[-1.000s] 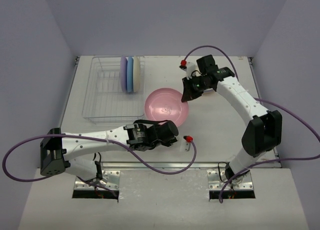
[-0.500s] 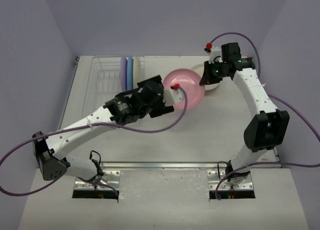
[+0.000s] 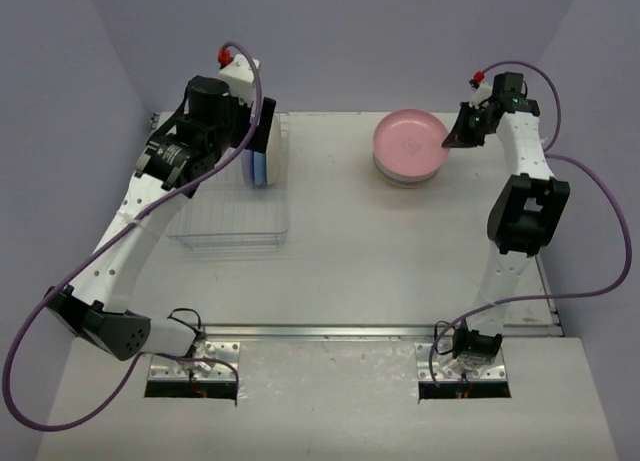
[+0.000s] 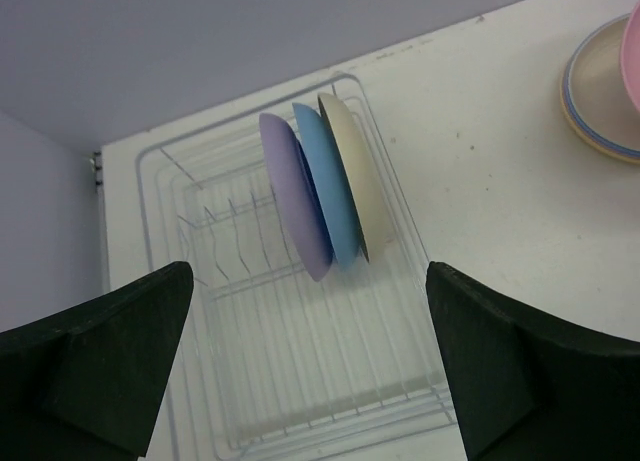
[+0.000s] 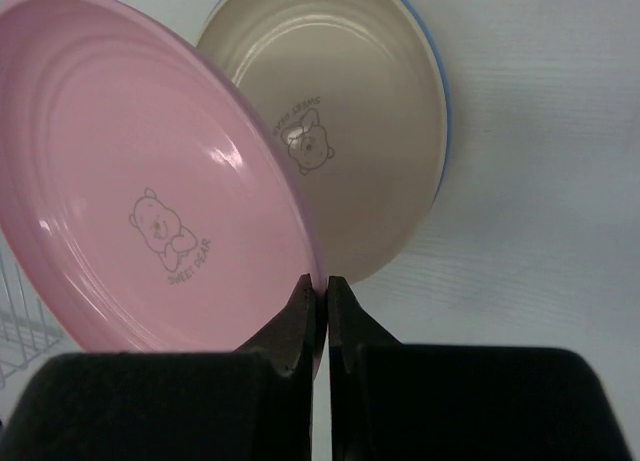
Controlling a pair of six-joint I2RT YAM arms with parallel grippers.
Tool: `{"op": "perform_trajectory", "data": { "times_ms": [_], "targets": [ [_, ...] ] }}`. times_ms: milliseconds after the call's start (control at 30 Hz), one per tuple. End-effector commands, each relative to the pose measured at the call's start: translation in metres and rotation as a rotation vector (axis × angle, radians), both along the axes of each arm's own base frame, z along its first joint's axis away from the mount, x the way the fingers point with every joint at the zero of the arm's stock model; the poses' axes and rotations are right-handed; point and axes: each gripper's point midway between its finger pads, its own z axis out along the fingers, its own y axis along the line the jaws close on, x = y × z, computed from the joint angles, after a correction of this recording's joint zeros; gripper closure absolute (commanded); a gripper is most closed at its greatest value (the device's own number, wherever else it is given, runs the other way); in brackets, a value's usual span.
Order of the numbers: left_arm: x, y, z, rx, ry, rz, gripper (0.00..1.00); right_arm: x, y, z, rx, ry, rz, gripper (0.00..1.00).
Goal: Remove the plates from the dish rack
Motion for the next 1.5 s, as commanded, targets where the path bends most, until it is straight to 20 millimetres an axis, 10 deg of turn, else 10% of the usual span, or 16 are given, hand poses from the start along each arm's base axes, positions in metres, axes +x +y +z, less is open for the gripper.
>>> {"op": "perform_trajectory", "data": {
  "times_ms": [0,433,700,867,1133,1467],
  "targets": [
    [0.009,0.019,-0.013,-0.207,0.083,0.03,0.0,0.029,0.003,0.024,0.023,-0.108,0.001,1.0],
    [0.01,0.025,-0.043,-0.235,0.153,0.071,0.0,0.054,-0.016,-0.024,-0.042,-0.083,-0.047,0.96],
    [0.008,0.025,-0.05,-0.253,0.166,0.068,0.0,0.051,-0.022,-0.027,-0.069,-0.066,-0.072,0.03],
    [0.013,0.032,-0.051,-0.324,0.177,0.059,0.02,0.04,-0.008,0.014,-0.018,-0.111,-0.042,0.01],
    [0.036,0.039,-0.066,-0.561,0.253,-0.12,0.31,-0.003,0.026,0.105,0.097,-0.216,0.056,0.01],
    [0.071,0.04,-0.095,-0.707,0.338,-0.267,0.36,-0.1,0.068,0.096,0.23,-0.146,0.196,0.01]
  ]
}}
